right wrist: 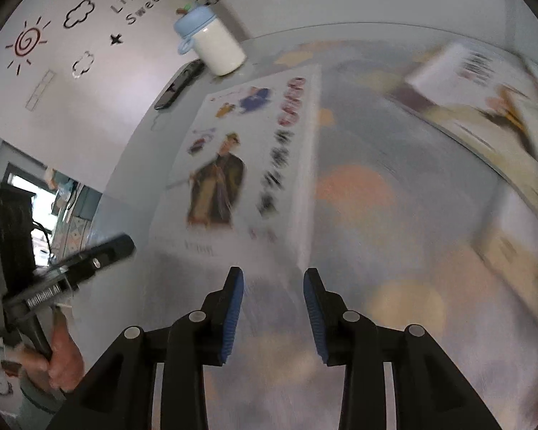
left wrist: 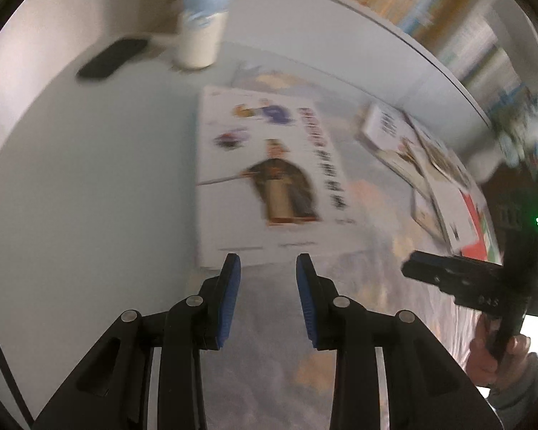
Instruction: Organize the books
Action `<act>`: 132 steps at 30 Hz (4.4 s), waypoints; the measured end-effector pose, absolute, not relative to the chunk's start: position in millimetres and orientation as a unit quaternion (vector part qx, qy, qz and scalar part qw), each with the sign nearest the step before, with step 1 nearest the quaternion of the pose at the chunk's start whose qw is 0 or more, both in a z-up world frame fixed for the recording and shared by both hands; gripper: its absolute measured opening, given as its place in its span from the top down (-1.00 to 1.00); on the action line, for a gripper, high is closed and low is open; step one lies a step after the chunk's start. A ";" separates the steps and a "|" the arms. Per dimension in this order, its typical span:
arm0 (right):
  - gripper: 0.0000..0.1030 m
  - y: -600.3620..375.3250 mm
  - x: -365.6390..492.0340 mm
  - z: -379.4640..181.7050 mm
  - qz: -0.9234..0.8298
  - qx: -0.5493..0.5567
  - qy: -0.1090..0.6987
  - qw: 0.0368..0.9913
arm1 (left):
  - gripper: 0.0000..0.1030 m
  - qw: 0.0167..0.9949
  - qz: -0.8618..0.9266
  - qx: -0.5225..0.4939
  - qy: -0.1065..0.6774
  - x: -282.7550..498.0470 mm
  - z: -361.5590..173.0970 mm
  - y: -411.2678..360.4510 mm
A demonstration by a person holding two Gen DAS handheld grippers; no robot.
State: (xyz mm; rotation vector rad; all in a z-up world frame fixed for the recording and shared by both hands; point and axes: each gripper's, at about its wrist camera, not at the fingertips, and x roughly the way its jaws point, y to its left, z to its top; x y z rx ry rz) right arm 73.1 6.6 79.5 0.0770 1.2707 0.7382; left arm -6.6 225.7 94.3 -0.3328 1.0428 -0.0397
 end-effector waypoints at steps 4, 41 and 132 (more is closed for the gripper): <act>-0.11 -57.8 32.8 97.7 0.286 0.032 0.561 0.776 | 0.43 0.874 -0.041 -0.086 0.476 -7.2 123.7 173.1; -0.14 -372.3 137.1 144.2 0.172 0.143 0.482 0.847 | 0.43 0.850 -0.107 -0.084 0.508 182.6 136.8 -103.1; 0.10 -431.5 11.3 60.3 0.231 0.158 0.598 0.751 | 0.79 0.689 -0.255 -0.422 0.531 32.2 28.8 -160.6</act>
